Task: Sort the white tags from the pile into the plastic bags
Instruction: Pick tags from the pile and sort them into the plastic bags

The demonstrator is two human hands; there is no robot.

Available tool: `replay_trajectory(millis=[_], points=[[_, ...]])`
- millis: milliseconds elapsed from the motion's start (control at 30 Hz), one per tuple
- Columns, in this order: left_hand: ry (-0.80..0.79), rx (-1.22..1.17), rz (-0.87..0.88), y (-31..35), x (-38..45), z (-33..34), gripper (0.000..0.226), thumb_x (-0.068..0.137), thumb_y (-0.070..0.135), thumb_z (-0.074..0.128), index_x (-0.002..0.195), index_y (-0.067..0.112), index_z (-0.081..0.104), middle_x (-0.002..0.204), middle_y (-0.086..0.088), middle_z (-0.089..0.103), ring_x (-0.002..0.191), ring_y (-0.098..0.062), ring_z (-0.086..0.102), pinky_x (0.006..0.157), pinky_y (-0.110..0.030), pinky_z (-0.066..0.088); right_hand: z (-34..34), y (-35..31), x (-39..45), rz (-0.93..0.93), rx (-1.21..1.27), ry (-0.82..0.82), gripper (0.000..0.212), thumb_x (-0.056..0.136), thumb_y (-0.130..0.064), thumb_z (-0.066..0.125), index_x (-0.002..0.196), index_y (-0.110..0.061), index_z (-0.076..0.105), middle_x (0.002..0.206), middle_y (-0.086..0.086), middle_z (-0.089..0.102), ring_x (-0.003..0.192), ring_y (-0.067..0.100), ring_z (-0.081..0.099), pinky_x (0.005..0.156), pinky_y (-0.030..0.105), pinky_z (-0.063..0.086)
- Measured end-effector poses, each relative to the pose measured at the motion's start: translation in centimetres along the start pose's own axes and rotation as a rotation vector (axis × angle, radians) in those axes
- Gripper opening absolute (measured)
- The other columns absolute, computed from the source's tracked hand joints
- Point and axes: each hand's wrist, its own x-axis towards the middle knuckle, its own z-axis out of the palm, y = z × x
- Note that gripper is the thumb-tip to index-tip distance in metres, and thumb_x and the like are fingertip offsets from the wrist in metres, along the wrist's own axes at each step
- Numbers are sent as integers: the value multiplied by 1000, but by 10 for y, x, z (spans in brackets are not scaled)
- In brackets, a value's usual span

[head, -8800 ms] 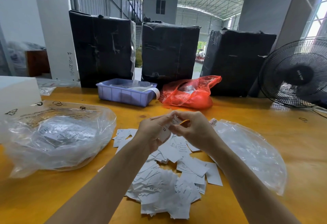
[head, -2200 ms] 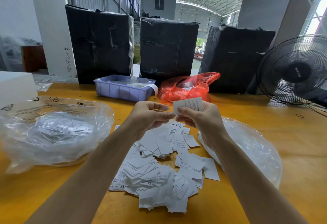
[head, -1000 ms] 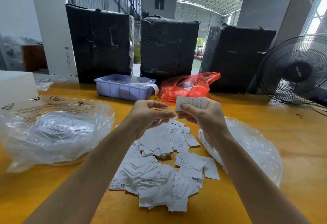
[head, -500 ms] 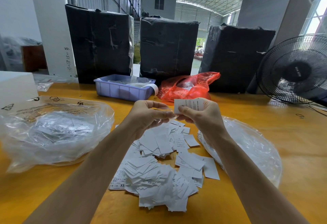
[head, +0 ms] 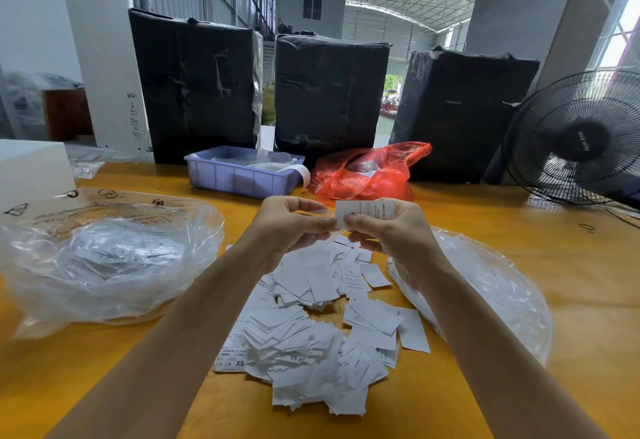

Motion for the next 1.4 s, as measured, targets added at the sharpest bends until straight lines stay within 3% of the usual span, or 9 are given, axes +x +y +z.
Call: replay_trajectory(millis=[233, 567, 800, 967, 1033, 1200, 1300, 1400], points=[[-4, 22, 11, -2, 1, -1, 24, 67, 7, 79, 87, 10, 65, 66, -3, 73, 59, -12, 70, 52, -17, 55, -10, -1, 3, 195, -51, -101, 22, 66, -8, 82, 81, -7, 66, 60, 0, 66, 50, 7, 61, 51, 18, 51], [-24, 93, 65, -7, 0, 3, 11, 78, 20, 73, 81, 10, 69, 67, -1, 73, 62, -11, 71, 48, -14, 51, -13, -2, 2, 151, -264, -210, 50, 43, -28, 83, 87, -15, 64, 89, 9, 66, 75, 18, 67, 71, 26, 58], [-23, 105, 59, -12, 0, 9, 11, 78, 20, 74, 80, 11, 70, 70, -1, 74, 64, -12, 71, 50, -16, 51, -10, 0, 3, 70, -320, -208, 53, 60, -19, 84, 102, -22, 52, 96, 7, 59, 83, 17, 64, 59, 15, 54], [74, -104, 40, -13, 3, 10, 15, 80, 17, 72, 86, 4, 68, 73, -6, 74, 63, -17, 72, 49, -18, 52, -4, 7, 7, -141, -219, 50, 38, 82, -7, 70, 117, -4, 57, 91, 8, 67, 75, 16, 69, 68, 24, 59], [73, -134, 24, -14, 3, 11, 14, 80, 16, 73, 84, 4, 68, 76, -9, 73, 63, -17, 72, 51, -20, 54, -1, 10, 6, -220, -263, 90, 34, 84, -7, 68, 117, -2, 61, 93, 8, 69, 79, 17, 69, 71, 28, 59], [63, -59, 34, -20, 5, 13, 17, 78, 18, 74, 87, 4, 71, 82, -13, 69, 74, -18, 66, 55, -23, 55, 9, 14, 3, -229, -309, -27, 36, 82, -16, 71, 118, -12, 63, 94, 6, 66, 75, 17, 68, 62, 22, 57], [132, -120, 56, -21, 7, 15, 12, 78, 19, 75, 81, 8, 69, 79, -9, 68, 75, -18, 64, 57, -24, 55, 9, 15, 4, -213, -280, 69, 45, 86, -21, 66, 128, -9, 53, 91, 2, 61, 70, 14, 67, 63, 23, 58], [198, -202, 58, -23, 9, 17, 11, 79, 19, 74, 80, 11, 67, 78, -8, 67, 76, -19, 64, 67, -30, 57, 12, 15, 3, -252, -293, 124, 38, 87, -16, 67, 121, -1, 60, 100, 10, 67, 76, 16, 68, 68, 24, 58]])
